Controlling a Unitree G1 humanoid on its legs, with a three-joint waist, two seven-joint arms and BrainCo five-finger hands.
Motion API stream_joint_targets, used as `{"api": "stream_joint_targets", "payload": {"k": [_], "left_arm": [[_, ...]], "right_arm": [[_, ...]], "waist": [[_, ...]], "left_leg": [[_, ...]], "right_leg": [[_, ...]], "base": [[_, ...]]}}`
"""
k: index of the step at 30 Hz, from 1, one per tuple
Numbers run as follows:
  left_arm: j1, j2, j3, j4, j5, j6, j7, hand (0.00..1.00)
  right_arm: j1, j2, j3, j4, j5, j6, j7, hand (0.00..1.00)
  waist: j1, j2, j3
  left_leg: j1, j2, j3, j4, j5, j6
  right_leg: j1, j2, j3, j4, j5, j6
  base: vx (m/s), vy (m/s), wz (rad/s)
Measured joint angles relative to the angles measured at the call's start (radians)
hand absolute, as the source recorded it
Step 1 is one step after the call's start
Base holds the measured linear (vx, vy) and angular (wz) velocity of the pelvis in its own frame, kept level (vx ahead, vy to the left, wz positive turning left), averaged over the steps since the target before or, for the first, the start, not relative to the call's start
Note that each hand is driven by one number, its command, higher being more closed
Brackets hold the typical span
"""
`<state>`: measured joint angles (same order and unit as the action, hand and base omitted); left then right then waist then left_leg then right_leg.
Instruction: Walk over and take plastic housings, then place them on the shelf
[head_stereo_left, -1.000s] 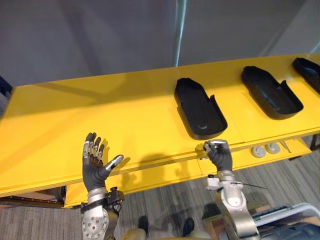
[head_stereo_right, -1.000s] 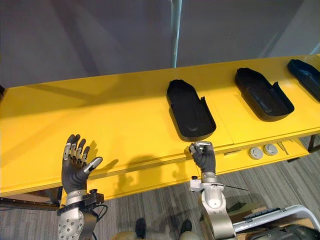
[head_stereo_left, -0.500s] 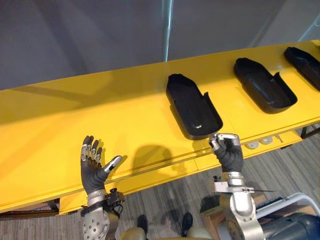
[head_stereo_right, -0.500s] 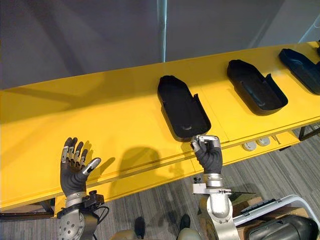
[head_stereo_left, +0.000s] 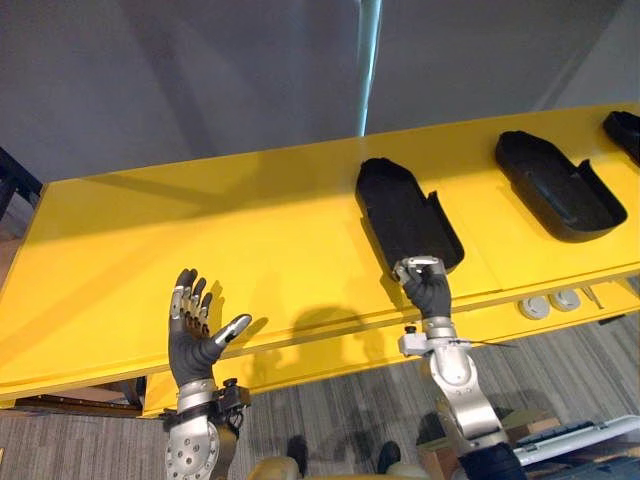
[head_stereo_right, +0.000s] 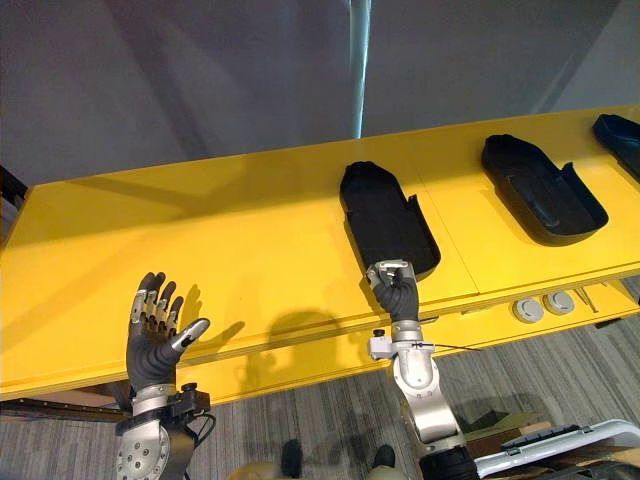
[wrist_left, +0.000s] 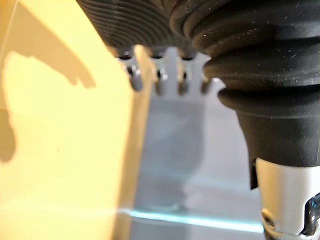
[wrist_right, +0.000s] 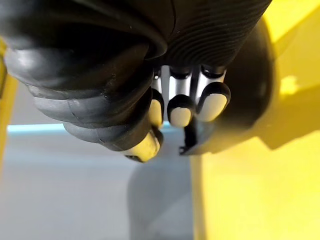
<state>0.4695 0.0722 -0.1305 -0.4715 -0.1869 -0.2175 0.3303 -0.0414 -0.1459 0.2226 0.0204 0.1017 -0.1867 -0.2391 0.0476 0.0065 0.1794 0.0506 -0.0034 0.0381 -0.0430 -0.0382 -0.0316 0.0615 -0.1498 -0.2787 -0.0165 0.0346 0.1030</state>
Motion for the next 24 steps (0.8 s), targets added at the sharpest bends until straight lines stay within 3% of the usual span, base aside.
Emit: {"api": "stream_joint_targets", "payload": {"k": [7, 24], "left_arm": [[-0.001, 0.0, 0.001, 0.0, 0.0, 0.002, -0.005, 0.0], [-0.018, -0.002, -0.001, 0.002, 0.0, 0.001, -0.021, 0.0]], "right_arm": [[-0.055, 0.008, 0.001, 0.096, -0.04, 0.058, -0.008, 1.0], [-0.154, 0.031, -0.004, 0.202, -0.082, 0.042, -0.046, 1.0]], "waist": [[0.005, -0.001, -0.001], [0.021, -0.001, -0.001]], "left_leg": [[0.001, -0.014, -0.005, -0.008, 0.011, 0.009], [0.002, -0.018, -0.029, -0.034, 0.036, 0.007]], "right_leg": [[0.001, -0.011, -0.002, 0.0, 0.004, 0.006], [0.001, -0.015, -0.025, 0.001, 0.004, 0.006]], "base": [[-0.03, 0.014, 0.02], [-0.01, -0.001, 0.04]]}}
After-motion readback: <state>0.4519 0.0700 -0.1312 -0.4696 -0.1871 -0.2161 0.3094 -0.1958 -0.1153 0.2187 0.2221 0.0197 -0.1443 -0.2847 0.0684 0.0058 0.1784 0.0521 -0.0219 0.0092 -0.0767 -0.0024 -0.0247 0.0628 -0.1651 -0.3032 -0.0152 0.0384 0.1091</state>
